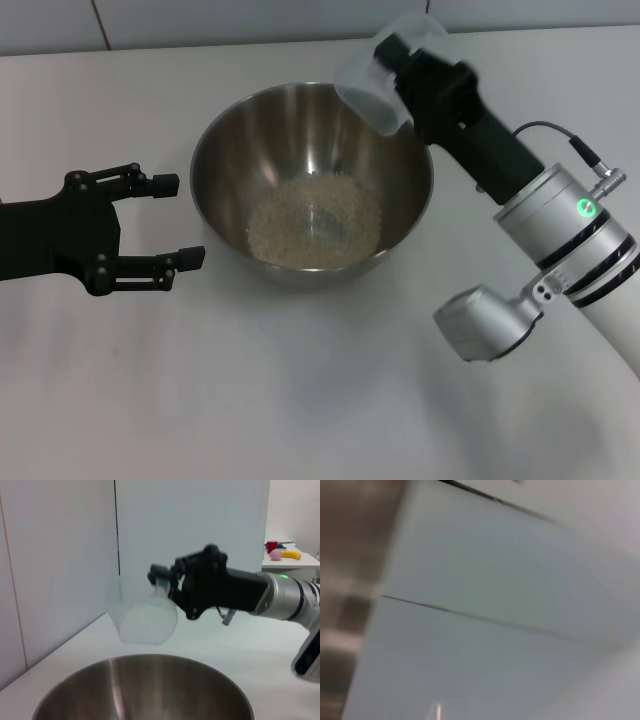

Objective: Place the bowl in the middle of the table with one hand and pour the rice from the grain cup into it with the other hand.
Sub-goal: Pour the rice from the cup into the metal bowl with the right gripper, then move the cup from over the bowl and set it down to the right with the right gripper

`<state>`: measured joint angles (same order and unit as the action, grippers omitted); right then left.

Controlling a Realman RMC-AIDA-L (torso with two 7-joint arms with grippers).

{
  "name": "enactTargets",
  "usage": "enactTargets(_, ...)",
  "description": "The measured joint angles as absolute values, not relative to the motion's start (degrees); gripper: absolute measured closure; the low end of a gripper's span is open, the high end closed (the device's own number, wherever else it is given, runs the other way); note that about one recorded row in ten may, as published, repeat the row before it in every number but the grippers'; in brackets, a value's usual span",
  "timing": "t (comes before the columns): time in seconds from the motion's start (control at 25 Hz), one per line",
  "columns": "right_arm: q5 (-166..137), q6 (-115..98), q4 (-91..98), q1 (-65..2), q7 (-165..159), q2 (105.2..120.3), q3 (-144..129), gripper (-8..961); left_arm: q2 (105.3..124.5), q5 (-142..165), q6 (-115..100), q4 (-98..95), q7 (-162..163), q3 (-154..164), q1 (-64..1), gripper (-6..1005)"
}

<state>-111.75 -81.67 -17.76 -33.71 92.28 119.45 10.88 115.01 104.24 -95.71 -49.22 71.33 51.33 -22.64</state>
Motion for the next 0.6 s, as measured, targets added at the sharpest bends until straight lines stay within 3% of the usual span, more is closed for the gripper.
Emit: enactTargets(0.6, -111.1, -79.9, -20.3, -26.2, 42.5, 119.54, 33.2, 904, 115.25, 104.1, -95.9, -49.8, 71.2, 51.3, -22.8, 140)
